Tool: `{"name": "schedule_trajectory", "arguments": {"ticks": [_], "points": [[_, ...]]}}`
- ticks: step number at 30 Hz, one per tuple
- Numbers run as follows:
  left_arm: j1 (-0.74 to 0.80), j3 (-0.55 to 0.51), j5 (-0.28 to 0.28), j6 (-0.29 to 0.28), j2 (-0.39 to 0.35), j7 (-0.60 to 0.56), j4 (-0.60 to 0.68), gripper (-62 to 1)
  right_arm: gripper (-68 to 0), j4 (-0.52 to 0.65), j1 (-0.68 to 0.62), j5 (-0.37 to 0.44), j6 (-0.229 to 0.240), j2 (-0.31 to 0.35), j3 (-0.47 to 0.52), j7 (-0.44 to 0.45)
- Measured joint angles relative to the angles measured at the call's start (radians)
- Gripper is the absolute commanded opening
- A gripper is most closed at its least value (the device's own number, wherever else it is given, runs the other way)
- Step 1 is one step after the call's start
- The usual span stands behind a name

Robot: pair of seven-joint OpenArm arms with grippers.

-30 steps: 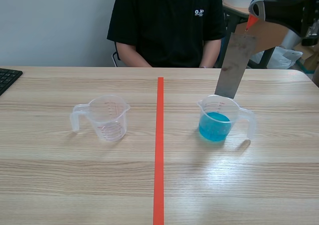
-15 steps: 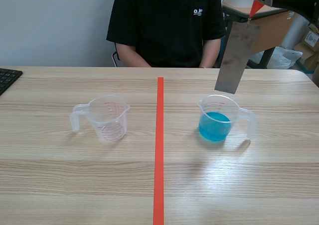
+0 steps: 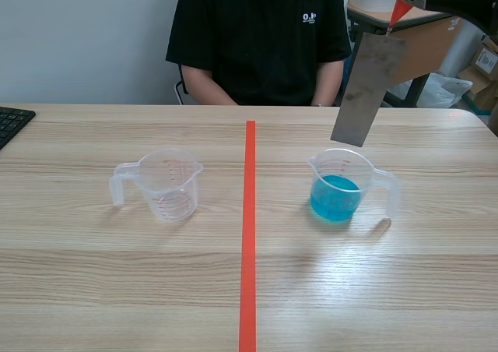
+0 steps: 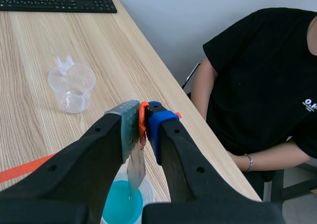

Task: Do the redox reaction experiment.
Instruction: 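Raise the plate and point at it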

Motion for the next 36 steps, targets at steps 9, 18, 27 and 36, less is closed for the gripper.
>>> {"name": "schedule_trajectory", "arguments": {"ticks": [9, 18, 27, 36], "points": [[-0.006, 0.0, -0.003, -0.122, -0.307, -0.088, 0.082, -56.0, -65.8, 0.0, 0.0, 0.014, 0.0, 0.0, 0.0, 0.0], [-0.246, 0.046, -0.181, -0.23, -0.567, -0.088, 0.132, -56.0, -65.8, 0.0, 0.0, 0.014, 0.0, 0.0, 0.0, -0.008], [-0.726, 0.421, -0.167, -0.229, -0.573, -0.01, 0.14, -56.0, -65.8, 0.0, 0.0, 0.014, 0.0, 0.0, 0.0, -0.011], [-1.104, 0.718, -0.031, -0.209, -0.351, 0.098, 0.062, -56.0, -65.8, 0.0, 0.0, 0.014, 0.0, 0.0, 0.0, -0.011]]}}
